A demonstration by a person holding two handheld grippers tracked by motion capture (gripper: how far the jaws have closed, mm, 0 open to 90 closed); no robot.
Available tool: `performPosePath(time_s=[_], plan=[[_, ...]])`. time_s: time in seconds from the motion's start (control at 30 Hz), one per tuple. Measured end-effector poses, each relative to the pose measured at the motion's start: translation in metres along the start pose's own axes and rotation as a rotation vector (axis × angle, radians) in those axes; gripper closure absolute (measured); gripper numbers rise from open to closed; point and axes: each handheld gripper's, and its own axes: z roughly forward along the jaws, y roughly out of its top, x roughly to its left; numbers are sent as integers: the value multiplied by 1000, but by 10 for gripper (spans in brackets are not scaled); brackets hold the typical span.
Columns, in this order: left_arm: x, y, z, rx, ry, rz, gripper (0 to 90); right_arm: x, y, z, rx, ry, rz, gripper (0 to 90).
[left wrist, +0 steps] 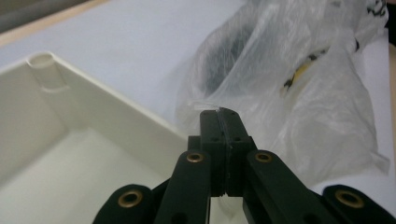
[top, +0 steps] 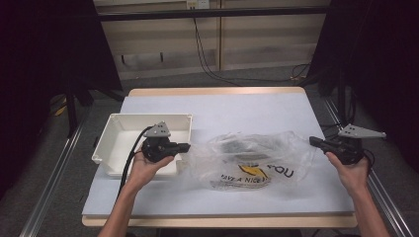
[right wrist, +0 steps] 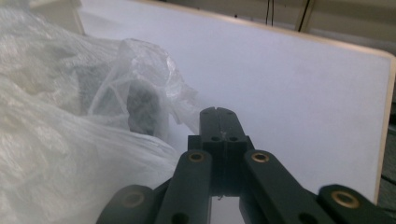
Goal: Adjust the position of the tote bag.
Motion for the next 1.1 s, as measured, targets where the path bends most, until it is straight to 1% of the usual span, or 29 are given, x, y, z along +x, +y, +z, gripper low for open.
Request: performPosePath(time_s=[0.03, 0.07, 0.1, 0.17, 0.2, 0.23, 0.27, 0.3, 0.33, 0.4, 0.43, 0.47, 0.5, 0.57, 0.6, 0.63, 0.67, 0.7, 0.73, 0.8, 0.87, 0.93, 0.97, 1.1], plan=[[0, 0, 0, 0, 0, 0, 900, -1, -2, 2, 11, -6, -5, 900], [2, -4, -3, -11, -2, -10, 900, -1, -5, 3, 17, -6, 7, 900], [2, -4, -3, -11, -2, -10, 900, -2, -7, 4, 19, -5, 10, 900], [3, -4, -6, -8, 4, -13, 900, 0, -10, 8, 39, -3, 9, 900], [3, -5, -6, -14, 7, -10, 900, 1, -12, 9, 54, -6, -4, 900], [4, -7, -6, -4, 11, -11, 900, 2, -14, 11, 63, -13, -8, 900], [4, -9, -6, -6, 18, -8, 900, 3, -16, 13, 72, -14, -13, 900], [5, -10, -8, 0, 23, -11, 900, 3, -17, 14, 85, -16, -8, 900], [6, -12, -9, -3, 23, -22, 900, 3, -18, 15, 94, -19, -16, 900], [8, -14, -11, -8, 30, -29, 900, 2, -22, 18, 104, -19, -14, 900], [8, -16, -13, 4, 31, -32, 900, 2, -23, 19, 114, -20, -13, 900], [9, -16, -14, -1, 36, -24, 900, 2, -24, 20, 121, -17, -11, 900], [9, -17, -15, 1, 33, -31, 900, 3, -25, 21, 129, -17, -16, 900], [9, -18, -15, 1, 33, -27, 900, 4, -26, 22, 140, -19, -13, 900], [9, -20, -15, 10, 40, -27, 900, 5, -28, 26, 161, -25, -31, 900], [9, -20, -15, 10, 40, -27, 900, 5, -29, 28, 179, -30, -36, 900], [9, -22, -15, 5, 39, -40, 900, 5, -30, 29, 195, -32, -43, 900], [10, -23, -15, 12, 38, -34, 900, 4, -32, 31, 204, -33, -42, 900], [10, -23, -15, 7, 35, -32, 900, 3, -33, 33, 213, -36, -40, 900], [9, -23, -16, 12, 43, -31, 900, 1, -33, 34, 219, -37, -38, 900], [9, -24, -15, 6, 35, -38, 900, 2, -34, 36, 229, -39, -51, 900], [10, -25, -16, 7, 34, -46, 900, 4, -36, 38, 250, -43, -58, 900], [10, -25, -16, 7, 34, -46, 900, 4, -37, 38, 251, -43, -62, 900], [9, -25, -16, -8, 35, -57, 900, 4, -36, 38, 254, -47, -53, 900]])
